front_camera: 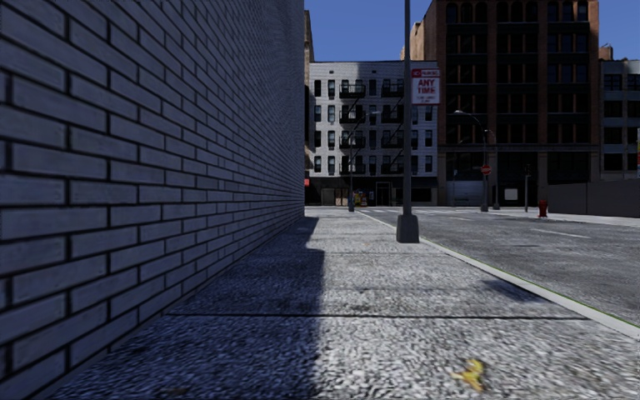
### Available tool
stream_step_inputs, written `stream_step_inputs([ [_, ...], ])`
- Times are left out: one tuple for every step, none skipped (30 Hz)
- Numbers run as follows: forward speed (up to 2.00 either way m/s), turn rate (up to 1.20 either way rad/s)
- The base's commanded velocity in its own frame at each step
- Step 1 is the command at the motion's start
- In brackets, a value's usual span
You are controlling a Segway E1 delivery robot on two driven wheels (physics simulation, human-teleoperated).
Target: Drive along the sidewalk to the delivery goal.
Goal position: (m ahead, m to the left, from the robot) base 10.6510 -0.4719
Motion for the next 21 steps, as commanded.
stream_step_inputs([
  [2.00, 0.00],
  [2.00, 0.00],
  [2.00, 0.00],
  [2.00, -0.28],
  [2.00, -0.28],
  [2.00, -0.28],
  [2.00, -0.28],
  [2.00, -0.28],
  [2.00, -0.28],
  [2.00, -0.28],
  [2.00, -0.28],
  [2.00, -0.28],
  [2.00, -0.28],
  [2.00, -0.28],
  [2.00, -0.28],
  [2.00, -0.28],
  [2.00, -0.30],
  [2.00, -0.32],
  [2.00, -0.32],
  [2.00, -0.33],
  [2.00, -0.33],
])
